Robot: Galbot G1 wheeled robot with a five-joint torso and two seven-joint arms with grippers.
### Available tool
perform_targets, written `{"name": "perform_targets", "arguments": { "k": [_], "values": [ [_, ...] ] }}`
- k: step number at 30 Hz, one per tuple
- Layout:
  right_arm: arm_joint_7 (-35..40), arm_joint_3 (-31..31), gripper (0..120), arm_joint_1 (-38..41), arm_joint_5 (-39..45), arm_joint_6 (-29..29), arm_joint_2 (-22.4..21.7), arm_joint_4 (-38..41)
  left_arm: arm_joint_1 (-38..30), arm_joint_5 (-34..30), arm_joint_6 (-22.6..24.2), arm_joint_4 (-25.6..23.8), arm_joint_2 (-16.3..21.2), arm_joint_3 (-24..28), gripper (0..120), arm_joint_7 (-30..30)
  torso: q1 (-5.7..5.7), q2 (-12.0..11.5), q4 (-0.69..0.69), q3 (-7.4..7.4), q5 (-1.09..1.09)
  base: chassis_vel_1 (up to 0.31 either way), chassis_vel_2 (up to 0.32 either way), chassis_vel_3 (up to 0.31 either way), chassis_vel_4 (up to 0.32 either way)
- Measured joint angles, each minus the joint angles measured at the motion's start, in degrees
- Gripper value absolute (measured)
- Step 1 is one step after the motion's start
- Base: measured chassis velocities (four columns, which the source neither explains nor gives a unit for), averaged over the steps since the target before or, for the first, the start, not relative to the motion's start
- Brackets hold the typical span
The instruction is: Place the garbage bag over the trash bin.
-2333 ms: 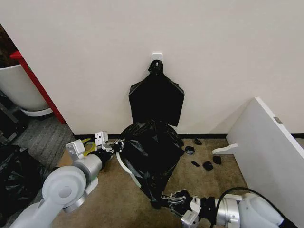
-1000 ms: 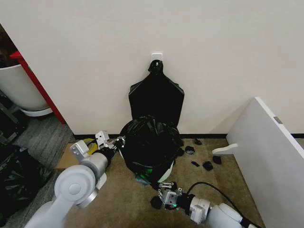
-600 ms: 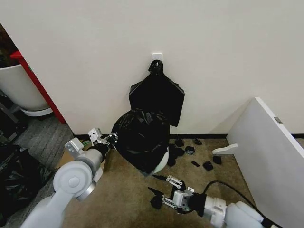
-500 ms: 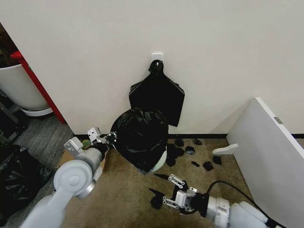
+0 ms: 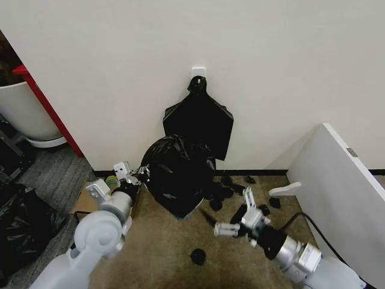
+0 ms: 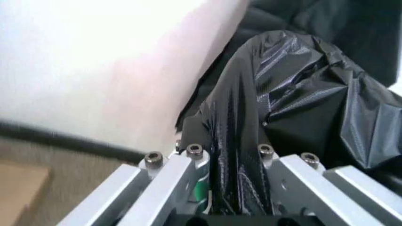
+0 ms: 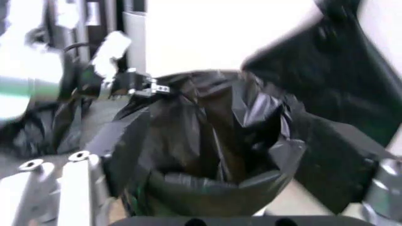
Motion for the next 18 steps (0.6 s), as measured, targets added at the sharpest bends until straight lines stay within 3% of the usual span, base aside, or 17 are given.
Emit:
{"name": "perform_targets", "arguments": {
  "k": [1, 3, 5, 8, 10, 14, 18],
  "values": [
    [2.5, -0.1, 74, 0.3, 4.0, -4.1, 0.3, 1.6, 0.1, 3.1, -1.1, 0.2, -0.2, 1.1, 5, 1.1, 0.0, 0.0, 0.01, 0.0, 0.01, 0.0, 0.0, 0.0, 0.0],
    [4.1, -0.2, 71, 0.5, 6.3, -6.2, 0.4, 2.2, 0.1, 4.5, -1.7, 0.4, -0.2, 1.9, 5, 1.7, 0.0, 0.0, 0.0, 0.0, 0.0, 0.0, 0.0, 0.0, 0.0],
    [9.9, 0.0, 62, 1.5, 15.6, -13.7, 1.2, 2.8, -0.3, 9.6, -3.2, 1.2, -0.2, 6.1, 5, 3.6, 0.0, 0.0, 0.0, 0.0, 0.01, 0.0, 0.0, 0.0, 0.0],
    [15.9, 0.8, 50, 2.4, 24.2, -19.5, 2.1, 2.8, -1.8, 14.5, -4.5, 2.5, -0.1, 11.3, 5, 5.4, 0.0, 0.0, -0.02, 0.0, 0.0, 0.0, 0.0, 0.0, 0.0],
    [17.5, 0.9, 48, 2.7, 26.1, -20.7, 2.5, 2.8, -2.4, 16.3, -5.0, 2.9, -0.1, 13.0, 5, 6.0, 0.0, 0.0, -0.04, 0.0, 0.0, 0.0, 0.0, 0.0, 0.0],
    [22.1, -1.3, 28, 6.9, 31.8, -24.5, 4.3, 2.8, -2.6, 24.1, -6.7, 3.8, -0.2, 18.1, 4, 8.3, 0.0, 0.0, 0.0, 0.0, 0.01, 0.0, 0.0, 0.0, 0.0],
    [25.2, -4.2, 16, 10.5, 33.5, -27.1, 5.4, 2.4, -2.2, 25.6, -7.0, 4.0, -0.2, 18.8, 4, 8.4, 0.0, 0.0, 0.0, 0.0, 0.0, 0.0, 0.0, 0.0, 0.0]
  ]
}}
